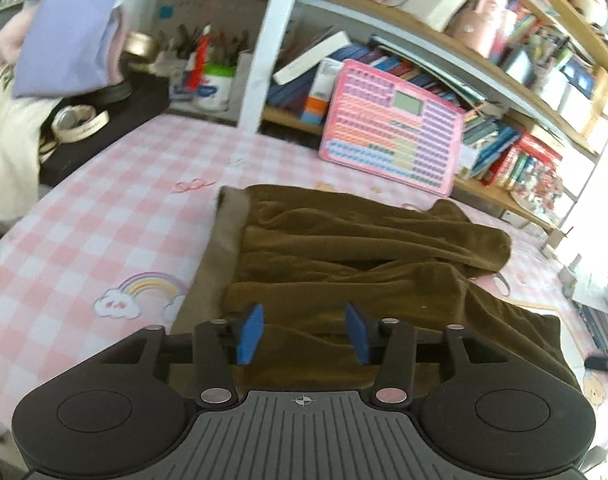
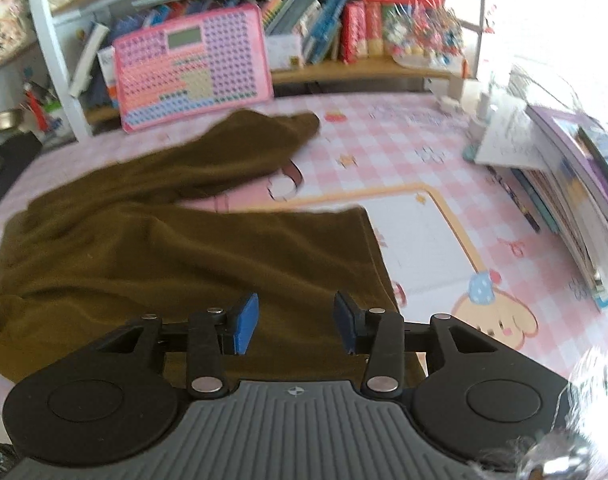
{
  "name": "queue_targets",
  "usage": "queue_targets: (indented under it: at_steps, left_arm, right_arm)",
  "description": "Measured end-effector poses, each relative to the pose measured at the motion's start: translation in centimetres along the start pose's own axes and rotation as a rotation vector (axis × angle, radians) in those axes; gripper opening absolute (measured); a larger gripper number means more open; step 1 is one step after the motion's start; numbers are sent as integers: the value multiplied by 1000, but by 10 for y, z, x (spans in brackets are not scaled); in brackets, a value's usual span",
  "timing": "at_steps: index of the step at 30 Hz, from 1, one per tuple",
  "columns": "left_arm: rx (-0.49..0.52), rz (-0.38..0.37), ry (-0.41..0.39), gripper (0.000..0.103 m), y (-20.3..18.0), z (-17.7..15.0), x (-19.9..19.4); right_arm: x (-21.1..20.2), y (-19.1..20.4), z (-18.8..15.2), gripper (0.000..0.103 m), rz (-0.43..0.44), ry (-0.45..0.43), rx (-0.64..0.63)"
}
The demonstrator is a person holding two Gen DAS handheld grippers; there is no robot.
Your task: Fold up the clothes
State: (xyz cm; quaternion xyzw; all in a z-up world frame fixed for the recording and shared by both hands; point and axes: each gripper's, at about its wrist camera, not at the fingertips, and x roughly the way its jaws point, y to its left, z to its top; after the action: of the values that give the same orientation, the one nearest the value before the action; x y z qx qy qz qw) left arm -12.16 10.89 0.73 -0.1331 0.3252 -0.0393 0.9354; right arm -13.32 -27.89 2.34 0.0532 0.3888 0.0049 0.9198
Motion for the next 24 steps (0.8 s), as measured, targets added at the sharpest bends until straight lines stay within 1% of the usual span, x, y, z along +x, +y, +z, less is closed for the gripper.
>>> queue_targets:
  at_steps: [6,11,14,17,19,24]
  left_arm:
    - [4,9,8,51,-14,3,10]
    - [-7,48,18,52,-31,9,28]
    - [-21,88,21,52,-50,13,42]
    - [-41,110,10,52,-71,18,48]
    - [-41,138,7,52,-87,19,52]
    - [-87,227,16,52,-110,10,52]
  right_arm:
    - [3,-7,20,41,40,-29,3]
    - [21,-31,43,43,77,-35,9]
    - [41,-51,65,44,107,-36,-7]
    - [62,-73,89,44,136,-33,-25]
    - [77,-87,106,45,155,-31,-37]
    - [130,-110,147,45,207,-5,-79]
